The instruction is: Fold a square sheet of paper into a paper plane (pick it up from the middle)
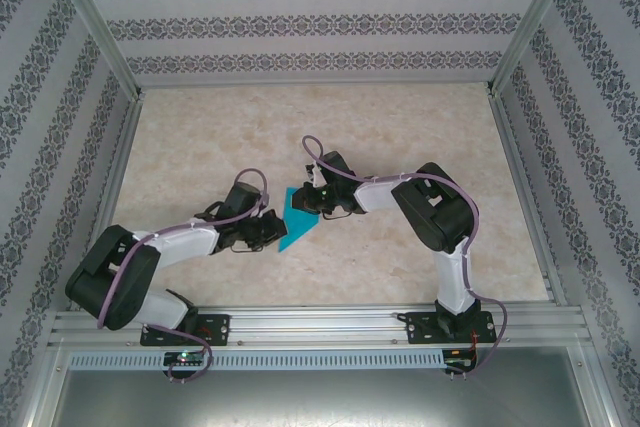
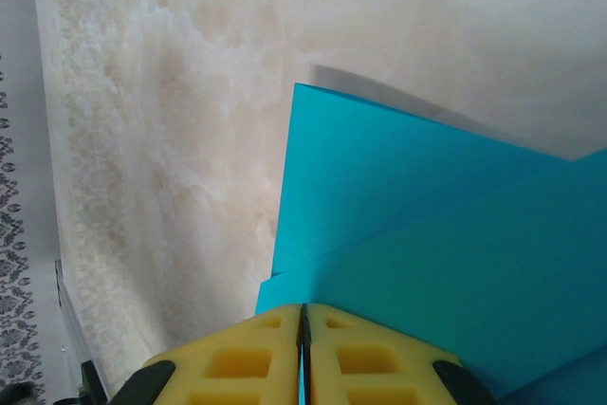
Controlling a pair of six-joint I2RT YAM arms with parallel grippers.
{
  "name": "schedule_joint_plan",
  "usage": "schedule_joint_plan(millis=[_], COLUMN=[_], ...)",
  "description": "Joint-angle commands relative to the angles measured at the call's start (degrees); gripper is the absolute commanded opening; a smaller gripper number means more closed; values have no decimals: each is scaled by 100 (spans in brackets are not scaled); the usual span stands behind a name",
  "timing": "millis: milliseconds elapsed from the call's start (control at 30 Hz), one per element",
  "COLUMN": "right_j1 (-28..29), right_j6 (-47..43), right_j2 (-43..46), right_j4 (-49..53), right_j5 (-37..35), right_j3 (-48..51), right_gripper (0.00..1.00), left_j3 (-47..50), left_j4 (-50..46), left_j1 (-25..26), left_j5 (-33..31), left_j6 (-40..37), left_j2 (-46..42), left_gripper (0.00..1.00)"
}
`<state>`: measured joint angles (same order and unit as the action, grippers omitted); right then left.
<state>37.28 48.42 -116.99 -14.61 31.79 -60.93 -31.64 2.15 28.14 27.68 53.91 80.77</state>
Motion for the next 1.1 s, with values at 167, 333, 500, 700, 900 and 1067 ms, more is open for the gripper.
schedule_joint_plan(millis=[167, 333, 500, 700, 900, 1067], right_j1=[10, 16, 16, 16, 35, 30], right_j6=[-6, 18, 48, 53, 70, 26], right_j2=[-314, -315, -317, -298, -320, -296], right_j4=[256, 241, 196, 214, 230, 361], right_j5=[-427, -429, -427, -444, -446, -565], right_j3=[292, 318, 326, 343, 318, 320], right_gripper=[11, 11, 11, 11, 11, 11], left_j3=[-903, -694, -597, -551, -281, 589], left_j4=[-99, 194, 580, 542, 273, 500], left_j1=[35, 37, 42, 47, 52, 62], left_j5=[300, 293, 311, 255, 237, 395], left_j6=[233, 392, 481, 474, 387, 582], left_j2=[653, 924, 1132, 1425, 1527, 1119], left_gripper=[2, 0, 0, 0, 0, 0])
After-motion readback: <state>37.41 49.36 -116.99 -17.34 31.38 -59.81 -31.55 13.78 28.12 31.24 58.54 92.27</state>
